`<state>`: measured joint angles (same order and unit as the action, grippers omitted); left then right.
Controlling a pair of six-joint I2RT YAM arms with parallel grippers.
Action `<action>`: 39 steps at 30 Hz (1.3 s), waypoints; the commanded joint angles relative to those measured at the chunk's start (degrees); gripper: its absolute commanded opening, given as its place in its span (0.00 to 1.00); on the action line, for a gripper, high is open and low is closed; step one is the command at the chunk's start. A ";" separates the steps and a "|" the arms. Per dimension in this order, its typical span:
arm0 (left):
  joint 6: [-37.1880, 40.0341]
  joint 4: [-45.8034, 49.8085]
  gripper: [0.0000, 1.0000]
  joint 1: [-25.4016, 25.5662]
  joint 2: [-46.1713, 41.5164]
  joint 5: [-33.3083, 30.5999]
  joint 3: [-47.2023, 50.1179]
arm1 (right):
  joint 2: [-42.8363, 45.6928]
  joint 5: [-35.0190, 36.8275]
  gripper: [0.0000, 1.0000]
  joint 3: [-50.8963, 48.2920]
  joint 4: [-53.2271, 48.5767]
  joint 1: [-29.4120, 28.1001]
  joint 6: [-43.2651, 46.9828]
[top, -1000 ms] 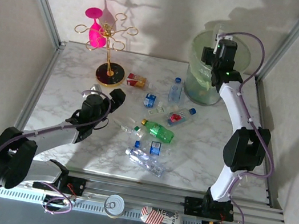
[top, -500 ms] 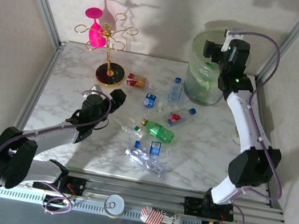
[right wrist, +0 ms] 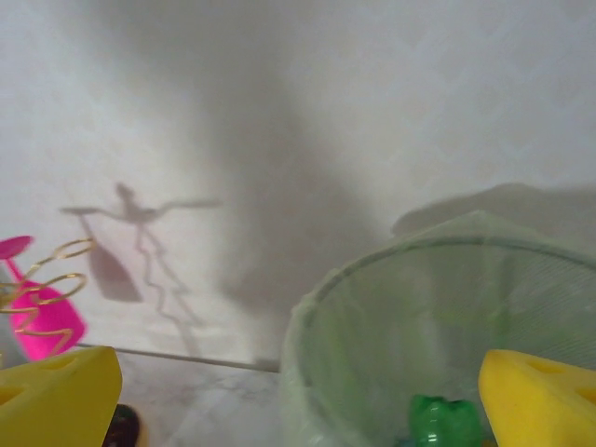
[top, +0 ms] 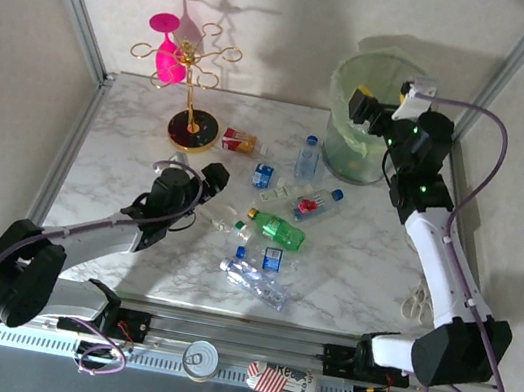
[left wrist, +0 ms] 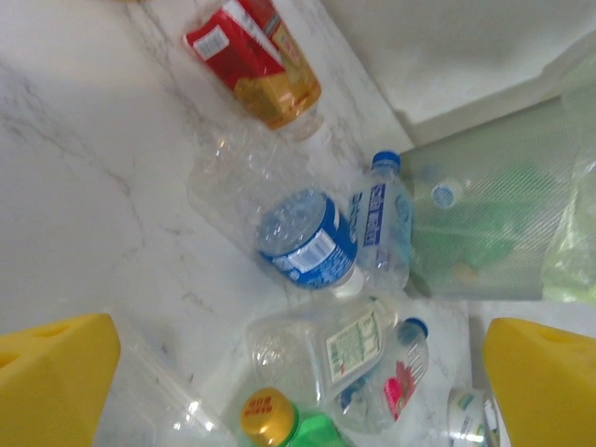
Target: Put the plastic bottles in the bin
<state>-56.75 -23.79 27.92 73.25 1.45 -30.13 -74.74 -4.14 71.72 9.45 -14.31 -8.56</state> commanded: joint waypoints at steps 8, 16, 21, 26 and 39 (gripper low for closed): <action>-0.18 7.25 1.00 5.29 1.02 -3.04 1.42 | 9.15 -8.54 0.99 -14.70 8.12 -1.17 -11.70; -3.41 10.86 1.00 5.73 6.84 -5.47 -1.20 | 12.10 1.16 0.99 -24.38 5.25 -7.97 -14.59; -4.06 11.84 1.00 5.74 11.44 -5.94 -3.88 | 10.35 9.46 0.99 -25.15 3.29 -12.43 -15.40; -3.92 14.61 1.00 5.74 14.49 -5.95 -6.29 | 7.88 19.28 0.99 -24.00 -0.01 -16.18 -15.88; 1.10 24.71 1.00 5.74 12.36 -11.10 -8.02 | 6.38 19.69 0.99 -23.74 2.18 -17.77 -11.09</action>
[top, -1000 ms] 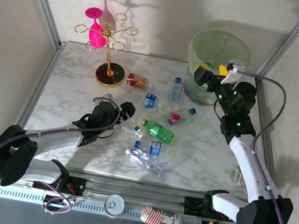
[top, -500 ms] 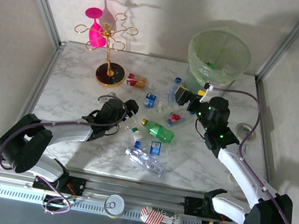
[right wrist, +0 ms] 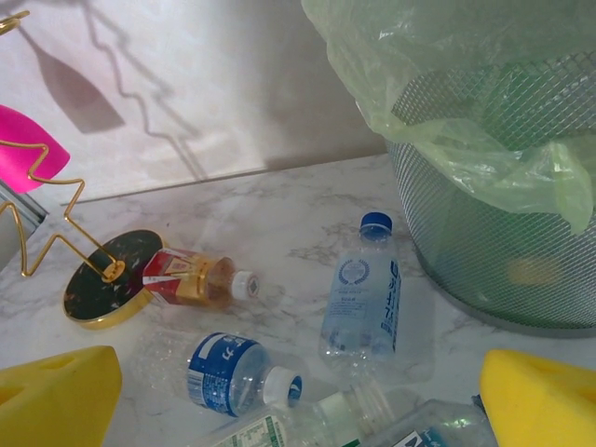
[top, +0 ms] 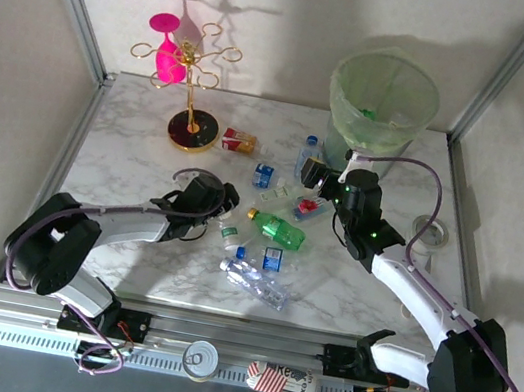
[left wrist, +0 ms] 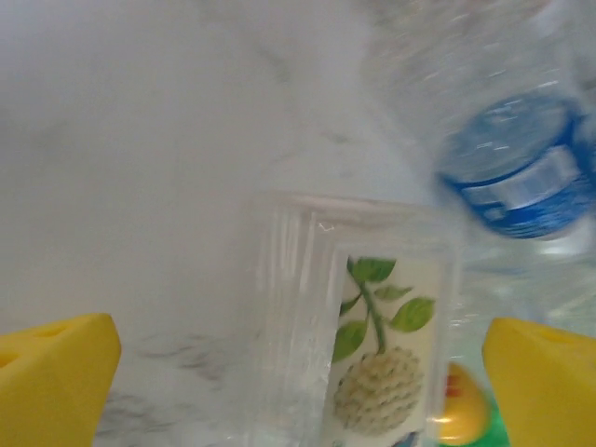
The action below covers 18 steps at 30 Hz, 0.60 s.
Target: Put the plastic bottles in the bin
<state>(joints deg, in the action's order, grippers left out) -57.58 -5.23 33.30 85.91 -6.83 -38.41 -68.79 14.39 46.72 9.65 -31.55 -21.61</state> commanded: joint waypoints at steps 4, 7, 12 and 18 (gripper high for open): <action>1.63 4.74 1.00 0.36 1.11 -2.06 0.05 | 0.52 0.71 0.99 0.92 2.58 -0.62 2.17; 0.99 2.52 1.00 0.36 3.48 -0.45 -0.80 | 0.34 -0.41 0.99 0.83 2.35 -0.70 2.65; 1.45 0.31 1.00 0.45 7.53 0.59 -3.52 | 0.51 -3.35 0.99 0.46 2.22 -0.84 4.03; 3.23 0.06 0.96 0.46 11.32 0.40 -5.54 | 0.55 -4.46 0.99 0.48 1.87 -0.88 4.73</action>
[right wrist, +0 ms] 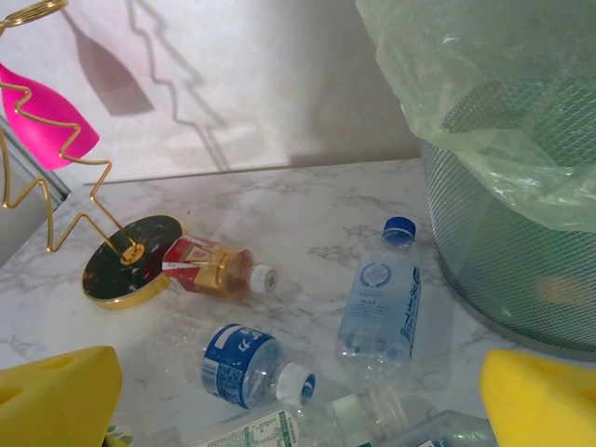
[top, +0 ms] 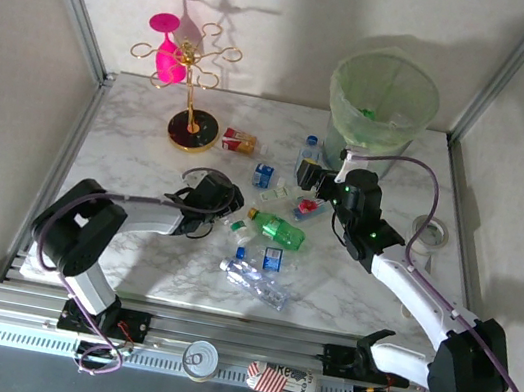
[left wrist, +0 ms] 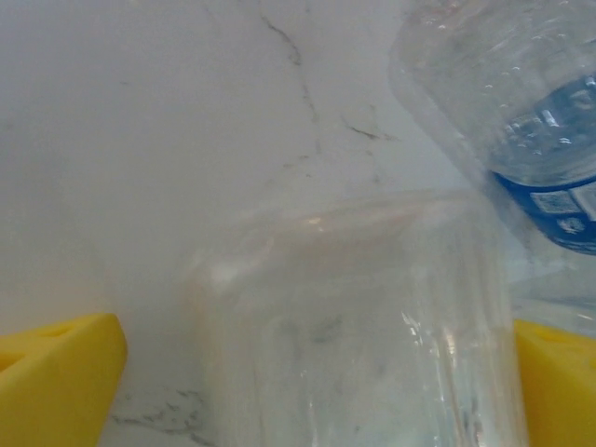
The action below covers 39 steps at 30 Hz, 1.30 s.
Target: Put the plastic bottles in the bin
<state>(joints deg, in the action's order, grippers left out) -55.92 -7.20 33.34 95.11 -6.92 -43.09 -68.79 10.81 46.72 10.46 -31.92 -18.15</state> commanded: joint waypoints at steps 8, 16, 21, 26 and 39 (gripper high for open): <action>2.11 1.31 0.73 0.46 2.42 0.04 -0.79 | 0.16 -2.11 0.99 0.79 1.23 -0.60 1.70; 1.60 0.47 0.55 0.43 -4.72 -4.42 1.42 | -2.26 -15.37 0.99 1.56 2.08 -0.77 5.34; 0.53 -3.18 0.53 0.28 -12.10 -7.01 2.98 | -4.56 -20.18 0.99 2.58 2.73 -1.94 4.91; -0.41 -9.58 0.54 0.23 -18.43 -9.09 3.72 | -6.31 -24.83 0.99 1.98 6.67 -4.62 3.49; -3.53 -24.38 0.54 0.22 -22.97 -8.37 7.14 | -13.35 -34.17 0.96 0.54 18.71 -10.17 -5.85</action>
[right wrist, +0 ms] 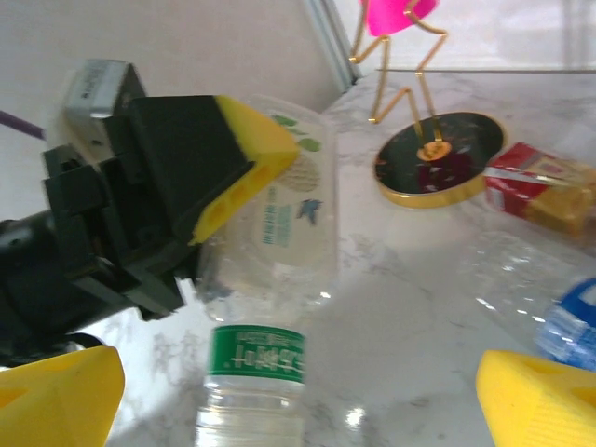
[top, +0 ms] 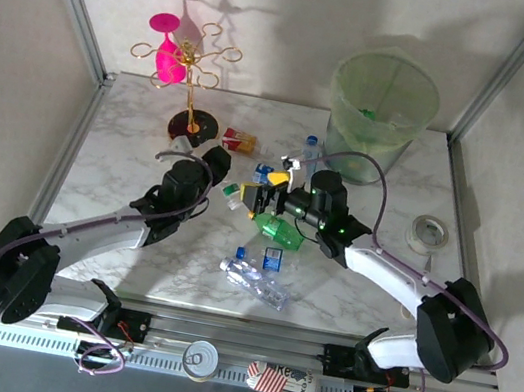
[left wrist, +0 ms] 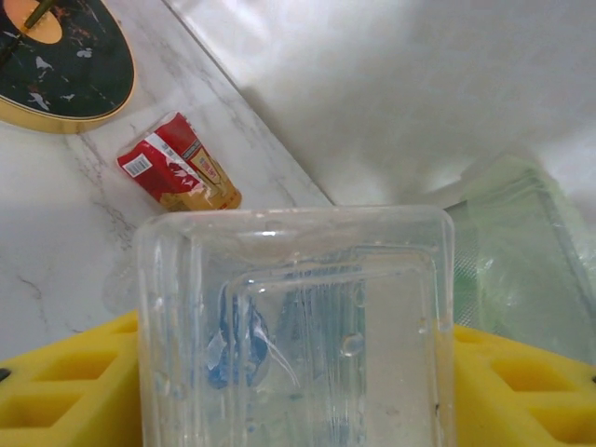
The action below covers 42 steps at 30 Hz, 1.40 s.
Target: Put the plastic bottles in the bin
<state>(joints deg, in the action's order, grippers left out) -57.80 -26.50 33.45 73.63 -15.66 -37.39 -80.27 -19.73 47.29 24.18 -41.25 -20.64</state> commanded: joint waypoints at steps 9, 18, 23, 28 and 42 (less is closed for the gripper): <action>-2.93 -10.39 0.55 0.45 -3.36 3.05 4.60 | -8.11 -7.24 0.84 2.58 5.79 -2.79 -4.75; -3.11 -11.86 0.56 0.56 -2.04 4.01 4.38 | -10.23 -8.70 0.63 3.86 5.79 -2.85 -5.72; -3.39 -12.61 0.61 0.56 -1.81 4.42 4.34 | -10.77 -8.93 0.56 4.52 5.61 -2.80 -5.88; -3.49 -12.70 0.69 0.52 -2.25 4.32 4.34 | -10.87 -9.47 0.49 4.74 6.25 -2.84 -5.85; -1.01 -2.58 1.00 -2.72 -11.62 -3.19 7.15 | -9.88 -8.74 0.38 3.86 6.24 1.04 -6.96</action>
<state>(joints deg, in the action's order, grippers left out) -60.16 -32.91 32.56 65.12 -15.11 -32.10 -90.96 -28.58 50.59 29.34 -41.69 -27.70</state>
